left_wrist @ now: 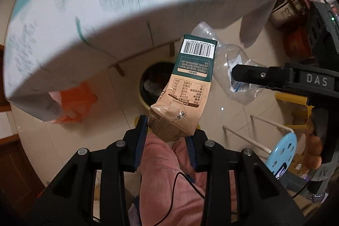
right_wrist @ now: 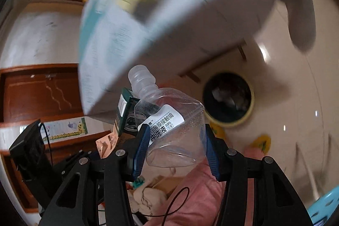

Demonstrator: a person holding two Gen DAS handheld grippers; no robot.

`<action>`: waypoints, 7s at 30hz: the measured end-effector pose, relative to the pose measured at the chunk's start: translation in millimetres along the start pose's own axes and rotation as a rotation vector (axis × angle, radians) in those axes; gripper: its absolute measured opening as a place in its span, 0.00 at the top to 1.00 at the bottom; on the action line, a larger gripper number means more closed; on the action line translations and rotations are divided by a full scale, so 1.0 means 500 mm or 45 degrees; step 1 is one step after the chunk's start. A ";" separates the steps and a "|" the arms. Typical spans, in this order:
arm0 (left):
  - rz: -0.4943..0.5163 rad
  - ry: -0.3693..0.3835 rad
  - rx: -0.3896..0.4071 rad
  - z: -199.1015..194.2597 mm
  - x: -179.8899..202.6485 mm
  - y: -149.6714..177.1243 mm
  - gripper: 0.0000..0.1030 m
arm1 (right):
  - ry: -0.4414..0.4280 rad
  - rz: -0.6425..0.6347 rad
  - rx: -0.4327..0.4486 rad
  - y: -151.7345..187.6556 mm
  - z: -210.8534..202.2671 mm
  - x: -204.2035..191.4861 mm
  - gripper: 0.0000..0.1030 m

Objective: Collect trash
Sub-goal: 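Carry snack box and bottle down over the floor bin and open both grippers, then raise both tools from the bin back over the table, then grasp the silver-white box with the left gripper while the right gripper grasps the crumpled tissue, then carry silver box and tissue down over the bin and open both grippers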

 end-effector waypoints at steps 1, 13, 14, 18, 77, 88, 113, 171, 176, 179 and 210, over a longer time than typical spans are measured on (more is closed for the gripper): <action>-0.001 -0.005 -0.008 0.027 0.005 0.004 0.70 | 0.019 0.021 -0.012 0.008 0.013 0.024 0.52; -0.103 0.005 -0.050 0.381 0.066 -0.019 0.70 | 0.172 0.225 -0.002 -0.038 0.281 0.354 0.49; -0.107 0.002 -0.048 0.398 0.067 -0.022 0.70 | 0.180 0.224 0.001 -0.046 0.300 0.374 0.45; -0.089 -0.015 -0.084 0.486 0.084 -0.027 0.69 | 0.234 0.213 0.008 -0.071 0.358 0.445 0.31; -0.375 -0.186 0.471 -0.378 -0.125 0.010 0.56 | 0.327 -0.708 0.331 0.078 -0.197 -0.297 0.31; -0.461 -0.165 0.527 -0.459 -0.173 -0.063 0.49 | 0.308 -0.753 0.498 -0.006 -0.305 -0.338 0.31; -0.234 -0.031 0.470 -0.297 -0.431 -0.787 0.49 | 0.363 -0.457 0.740 -0.656 -0.191 -0.629 0.34; 0.048 0.020 0.121 0.048 -0.410 -1.051 0.40 | 0.358 -0.242 0.605 -0.799 0.079 -0.539 0.94; 0.024 0.054 0.153 0.014 -0.424 -1.025 0.40 | 0.332 -0.234 0.621 -0.775 0.066 -0.550 0.95; 0.033 0.044 0.186 -0.021 -0.427 -0.989 0.40 | 0.311 -0.246 0.630 -0.755 0.056 -0.563 0.95; -0.294 0.032 0.380 -0.335 -0.223 -0.212 0.40 | 0.077 -0.766 0.508 -0.045 -0.223 -0.540 0.95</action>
Point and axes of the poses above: each gripper's, at about its wrist camera, not at the fingertips, and z roughly the way its jaws point, x to its right, y to its underside, the point moved 7 cm from there along z, roughly the way its jaws point, and after that the axes turned 9 degrees about -y, right-handed, at the moved point
